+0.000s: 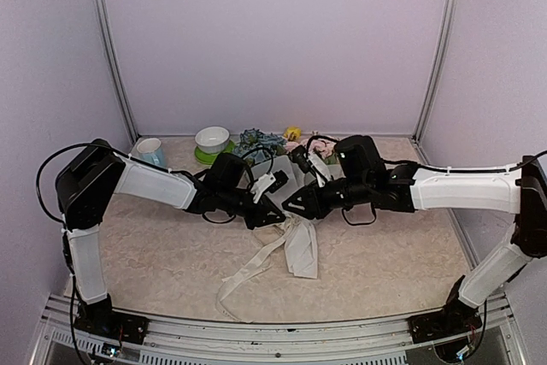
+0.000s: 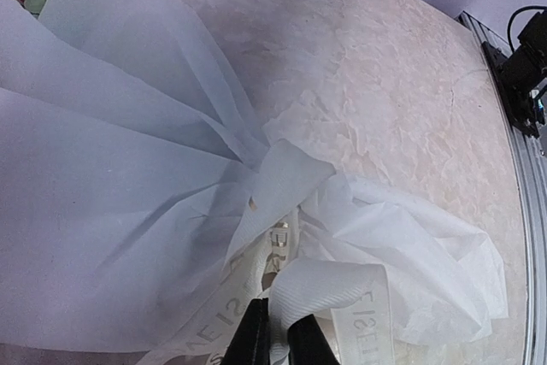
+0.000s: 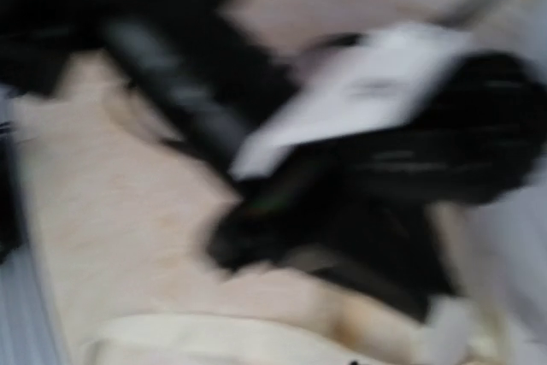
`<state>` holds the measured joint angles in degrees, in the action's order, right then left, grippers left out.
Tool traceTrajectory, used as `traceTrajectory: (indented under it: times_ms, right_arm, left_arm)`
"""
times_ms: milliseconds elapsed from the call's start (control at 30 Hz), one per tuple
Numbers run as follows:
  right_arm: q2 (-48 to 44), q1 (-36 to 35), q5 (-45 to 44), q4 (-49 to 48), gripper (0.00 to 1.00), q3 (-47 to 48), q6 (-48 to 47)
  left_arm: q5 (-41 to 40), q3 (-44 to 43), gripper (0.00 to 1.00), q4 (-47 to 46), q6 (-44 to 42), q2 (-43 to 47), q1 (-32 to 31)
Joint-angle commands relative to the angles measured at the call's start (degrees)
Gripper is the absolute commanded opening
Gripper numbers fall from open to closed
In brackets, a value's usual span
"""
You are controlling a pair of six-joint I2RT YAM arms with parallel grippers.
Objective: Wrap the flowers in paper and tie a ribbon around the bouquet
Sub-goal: Cross the half-tied ribbon over the folded bouquet.
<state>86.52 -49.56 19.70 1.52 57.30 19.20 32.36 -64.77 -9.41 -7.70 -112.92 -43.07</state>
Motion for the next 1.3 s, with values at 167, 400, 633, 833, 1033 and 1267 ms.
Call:
traceTrajectory:
  times_ms: [167, 400, 633, 833, 1033, 1267]
  right_arm:
    - [9.1, 2.6, -5.0, 3.9, 0.44, 4.7, -0.1]
    - [11.5, 4.1, -1.0, 3.0, 0.35, 2.4, 0.5]
    - [14.6, 4.3, 0.7, 2.8, 0.21, 3.4, 0.3]
    - [13.9, 4.6, -0.4, 2.9, 0.00, 3.3, 1.2]
    - [11.7, 5.6, 0.4, 5.3, 0.00, 3.9, 6.0]
    - [10.0, 5.6, -1.6, 13.5, 0.00, 7.2, 15.7]
  left_arm:
    - [1.2, 0.9, 0.09, -1.7, 0.2, 1.0, -0.5]
    - [1.8, 0.6, 0.09, -2.0, 0.1, 1.1, -0.4]
    - [2.4, 0.3, 0.09, -1.7, -0.3, 0.9, -0.3]
    - [2.6, 0.9, 0.10, -2.0, -0.8, 1.1, -0.1]
    - [-3.5, 6.5, 0.62, -9.7, -2.1, 5.0, -1.4]
    - [-21.9, 15.1, 0.79, -23.7, -9.3, 10.8, -7.1]
